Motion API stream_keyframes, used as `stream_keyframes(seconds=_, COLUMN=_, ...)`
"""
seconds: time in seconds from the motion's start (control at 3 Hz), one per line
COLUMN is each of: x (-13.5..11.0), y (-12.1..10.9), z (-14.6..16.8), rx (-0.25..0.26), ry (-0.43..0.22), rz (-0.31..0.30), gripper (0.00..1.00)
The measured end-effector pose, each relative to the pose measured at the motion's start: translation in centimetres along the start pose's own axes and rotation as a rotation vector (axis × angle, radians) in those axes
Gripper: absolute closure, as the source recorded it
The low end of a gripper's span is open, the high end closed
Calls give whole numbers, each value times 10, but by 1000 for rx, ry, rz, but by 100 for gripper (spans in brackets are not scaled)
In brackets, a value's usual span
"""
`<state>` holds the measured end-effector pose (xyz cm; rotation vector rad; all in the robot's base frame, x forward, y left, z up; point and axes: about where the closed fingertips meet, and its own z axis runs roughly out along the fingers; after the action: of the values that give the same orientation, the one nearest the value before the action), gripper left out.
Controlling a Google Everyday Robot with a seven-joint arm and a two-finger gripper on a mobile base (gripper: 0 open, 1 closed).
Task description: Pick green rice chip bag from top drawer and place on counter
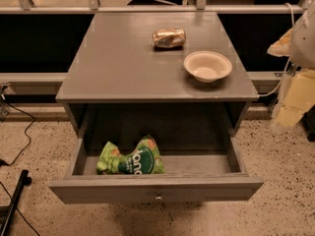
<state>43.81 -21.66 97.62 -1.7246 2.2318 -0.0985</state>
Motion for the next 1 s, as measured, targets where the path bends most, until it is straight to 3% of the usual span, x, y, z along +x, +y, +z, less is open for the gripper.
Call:
stream_keyframes(seconds=0.33, x=0, y=0, z=0, rx=0, ry=0, rz=0, gripper=0)
stream_keyframes(seconds=0.67, x=-35, y=-5, z=15, rx=-3, ry=-39, rz=-72, gripper=0)
stream_keyframes(seconds=1.0, x=-103, y=-3, z=67, rx=-45, ry=-90, rz=-193, gripper=0)
